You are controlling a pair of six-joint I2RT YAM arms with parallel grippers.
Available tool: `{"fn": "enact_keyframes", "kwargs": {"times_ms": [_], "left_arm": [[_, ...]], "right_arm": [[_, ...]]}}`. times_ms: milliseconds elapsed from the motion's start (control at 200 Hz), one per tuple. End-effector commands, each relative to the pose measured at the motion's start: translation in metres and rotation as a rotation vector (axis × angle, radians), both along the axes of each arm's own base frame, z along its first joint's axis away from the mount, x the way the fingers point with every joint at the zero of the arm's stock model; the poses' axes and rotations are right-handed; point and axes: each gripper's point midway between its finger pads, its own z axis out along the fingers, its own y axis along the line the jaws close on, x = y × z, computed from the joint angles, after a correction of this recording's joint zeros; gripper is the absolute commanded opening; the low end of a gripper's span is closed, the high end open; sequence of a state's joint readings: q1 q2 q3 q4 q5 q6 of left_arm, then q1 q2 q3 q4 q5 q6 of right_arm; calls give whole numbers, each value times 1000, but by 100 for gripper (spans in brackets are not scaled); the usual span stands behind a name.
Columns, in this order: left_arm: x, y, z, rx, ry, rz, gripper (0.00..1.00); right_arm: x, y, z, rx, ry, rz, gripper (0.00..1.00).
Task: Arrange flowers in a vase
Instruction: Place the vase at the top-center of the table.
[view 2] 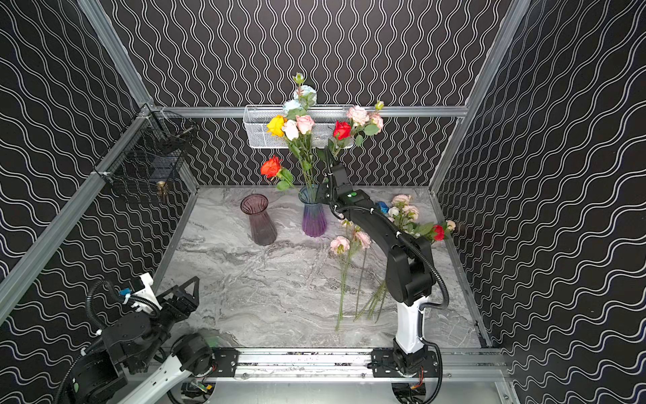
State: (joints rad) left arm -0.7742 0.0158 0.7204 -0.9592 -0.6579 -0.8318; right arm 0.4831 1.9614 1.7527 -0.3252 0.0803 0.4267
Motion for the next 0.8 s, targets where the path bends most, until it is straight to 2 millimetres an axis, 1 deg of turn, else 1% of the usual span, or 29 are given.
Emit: {"fn": "enact_keyframes", "kwargs": {"times_ms": [0,75,190,265,315,360,425,435,450,651,796], "left_arm": [[1,0,4,-6,-15,3,84],[1,0,4,-5,-16,0,84],[1,0,4,-6,-15,-1,84],[1,0,4,-6,-15,1,84],[1,0,4,-5,-17,-1,84],[1,-1,4,-7,-17,-2,84],[1,-1,4,-6,-16,-3,84],[1,-1,4,-6,-16,-2,84],[1,-1,4,-6,-16,-1,84],[1,-2,4,-5,-18,-7,84],[1,-3,4,-4,-18,-10,84]], "right_arm": [[-17,-9,-26,-94,93,35,23],[-16,-11,-23,-94,89,31,26],[-17,-11,-12,-79,71,33,30],[-19,-10,-10,-69,68,38,32],[-20,-10,-4,-63,59,37,36],[-21,-10,0,-56,51,36,36],[-21,-11,-2,-56,49,30,38],[-23,-13,10,-45,29,28,38],[-25,-13,14,-39,21,30,38],[-35,-17,28,-14,-4,27,40],[-47,-25,40,0,-33,8,41]]}}
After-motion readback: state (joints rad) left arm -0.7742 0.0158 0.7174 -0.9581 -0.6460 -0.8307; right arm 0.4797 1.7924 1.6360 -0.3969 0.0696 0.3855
